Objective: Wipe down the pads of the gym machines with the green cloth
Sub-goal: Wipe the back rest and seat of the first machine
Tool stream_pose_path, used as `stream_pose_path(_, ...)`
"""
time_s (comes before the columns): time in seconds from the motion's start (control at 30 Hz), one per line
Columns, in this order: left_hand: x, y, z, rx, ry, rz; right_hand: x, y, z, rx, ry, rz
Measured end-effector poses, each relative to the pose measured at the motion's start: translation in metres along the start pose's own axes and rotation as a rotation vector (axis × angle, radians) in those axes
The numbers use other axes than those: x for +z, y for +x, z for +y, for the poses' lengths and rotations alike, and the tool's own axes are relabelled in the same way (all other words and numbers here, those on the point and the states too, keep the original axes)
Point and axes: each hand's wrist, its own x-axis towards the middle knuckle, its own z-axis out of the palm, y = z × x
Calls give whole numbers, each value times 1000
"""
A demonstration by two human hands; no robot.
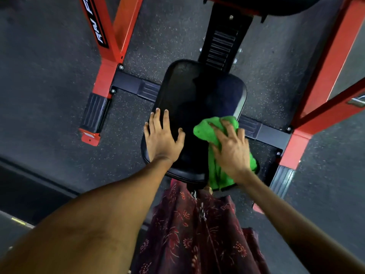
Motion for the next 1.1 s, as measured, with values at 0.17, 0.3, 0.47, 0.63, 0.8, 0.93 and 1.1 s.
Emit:
stream_pose_path(0.17,1,0,-1,3,17,-26,-6,110,75,346,120,25)
stream_pose_path(0.3,1,-1,-1,2,22,-34,-7,130,74,401,179,0)
stream_pose_path(0.47,0,0,0,3,38,-17,2,35,5,100,25,-13)
stream_pose_path(0.63,1,-1,0,4,25,-8,4,6,-24,-51,-17,-21)
stream_pose_path(0.8,0,0,1,-13,23,-31,-6,135,2,129,-102,-79)
stream_pose_path(0.93,0,0,0,-12,22,-25,-5,175,-4,158,-79,-97)
stream_pose_path(1.1,0,0,0,-6,23,9,-2,100,-38,-176,-130,-145)
